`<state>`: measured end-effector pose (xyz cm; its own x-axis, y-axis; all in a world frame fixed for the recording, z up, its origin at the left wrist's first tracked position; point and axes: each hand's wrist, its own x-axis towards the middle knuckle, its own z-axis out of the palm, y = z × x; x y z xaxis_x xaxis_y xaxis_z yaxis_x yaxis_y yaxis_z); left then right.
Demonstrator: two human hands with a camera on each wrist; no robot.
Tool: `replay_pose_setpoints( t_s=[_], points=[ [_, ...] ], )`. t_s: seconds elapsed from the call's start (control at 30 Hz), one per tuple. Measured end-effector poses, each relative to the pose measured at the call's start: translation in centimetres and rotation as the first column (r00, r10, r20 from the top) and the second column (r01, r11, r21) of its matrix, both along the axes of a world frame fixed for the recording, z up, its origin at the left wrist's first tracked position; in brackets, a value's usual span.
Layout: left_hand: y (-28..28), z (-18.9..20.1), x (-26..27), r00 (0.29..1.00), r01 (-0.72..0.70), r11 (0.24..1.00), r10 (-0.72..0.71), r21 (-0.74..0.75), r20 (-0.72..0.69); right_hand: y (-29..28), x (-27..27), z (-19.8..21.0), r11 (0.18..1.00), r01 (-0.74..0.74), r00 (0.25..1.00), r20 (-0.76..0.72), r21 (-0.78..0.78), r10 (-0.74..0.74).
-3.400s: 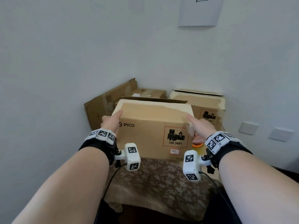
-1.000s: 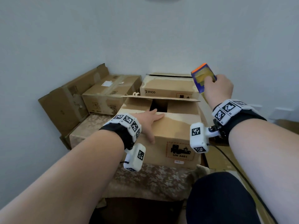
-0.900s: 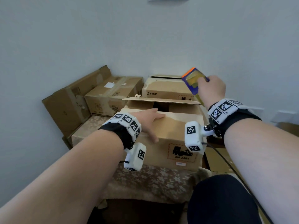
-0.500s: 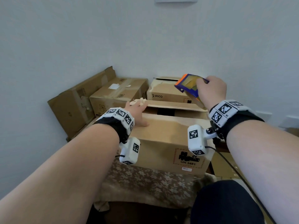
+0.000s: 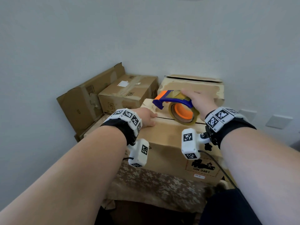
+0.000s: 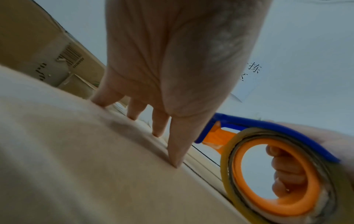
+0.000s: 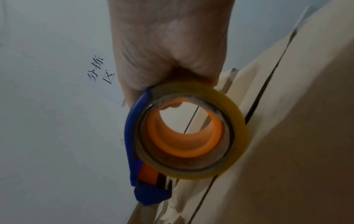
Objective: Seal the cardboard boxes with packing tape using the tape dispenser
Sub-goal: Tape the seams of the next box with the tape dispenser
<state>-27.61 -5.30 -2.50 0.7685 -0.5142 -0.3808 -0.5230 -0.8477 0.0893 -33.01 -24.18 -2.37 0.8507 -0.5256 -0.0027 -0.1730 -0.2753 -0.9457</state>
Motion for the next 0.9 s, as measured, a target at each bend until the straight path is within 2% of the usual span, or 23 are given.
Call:
replay_pose_setpoints(
  t_s=[0.1,0.17,0.2,0.23,0.3,0.33,0.37,0.43,0.5,0.6,0.7,0.9],
  points=[
    [0.5,0.5,0.6,0.999,-0.029,0.999,0.028,-0.044,-0.018,-0.5,0.0,-0.4,0.999,0.023,1.000,-0.013,0.036,-0.022],
    [0.6,0.9,1.5,0.990,-0.137,0.978,0.132,-0.160,-0.043,-1.0,0.0,-0.4,0.996,0.029,0.999,-0.021,0.087,-0.028],
    [0.5,1.0,2.0,0.973,-0.230,0.938,0.218,-0.261,-0.078,-1.2,0.0,-0.5,0.994,0.025,0.999,-0.024,0.110,-0.023],
    [0.3,1.0,2.6,0.941,-0.337,0.860,0.307,-0.384,-0.140,-1.4,0.0,-0.5,0.992,0.021,0.999,-0.028,0.126,-0.017],
    [-0.2,1.0,3.2,0.829,-0.558,0.575,0.417,-0.598,-0.373,-1.6,-0.1,-0.5,0.989,0.020,0.999,-0.038,0.148,-0.014],
    [-0.4,0.9,3.4,0.769,-0.637,0.433,0.408,-0.637,-0.492,-1.6,-0.2,-0.5,0.988,0.018,0.999,-0.042,0.155,-0.012],
    [-0.5,0.9,3.6,0.712,-0.701,0.328,0.380,-0.633,-0.591,-1.7,-0.2,-0.5,0.988,0.014,0.999,-0.043,0.156,-0.008],
    [-0.9,0.7,3.8,0.604,-0.797,0.220,0.298,-0.563,-0.739,-1.9,-0.4,-0.5,0.988,0.005,0.999,-0.045,0.153,0.002],
    [-1.2,0.6,3.9,0.524,-0.851,0.186,0.224,-0.492,-0.822,-2.1,-0.7,-0.6,0.986,-0.002,0.999,-0.043,0.166,0.009],
    [-1.8,0.4,3.7,0.472,-0.875,0.196,0.137,-0.444,-0.871,-2.4,-1.0,-0.7,0.981,-0.013,0.999,-0.031,0.192,0.019],
    [-2.3,0.5,3.3,0.466,-0.876,0.189,0.097,-0.443,-0.880,-2.5,-1.3,-0.8,0.978,-0.041,0.999,-0.017,0.203,0.045],
    [-2.3,0.6,3.4,0.474,-0.876,0.167,0.123,-0.452,-0.872,-2.5,-1.5,-0.7,0.974,-0.076,0.997,-0.004,0.212,0.079]
  ],
)
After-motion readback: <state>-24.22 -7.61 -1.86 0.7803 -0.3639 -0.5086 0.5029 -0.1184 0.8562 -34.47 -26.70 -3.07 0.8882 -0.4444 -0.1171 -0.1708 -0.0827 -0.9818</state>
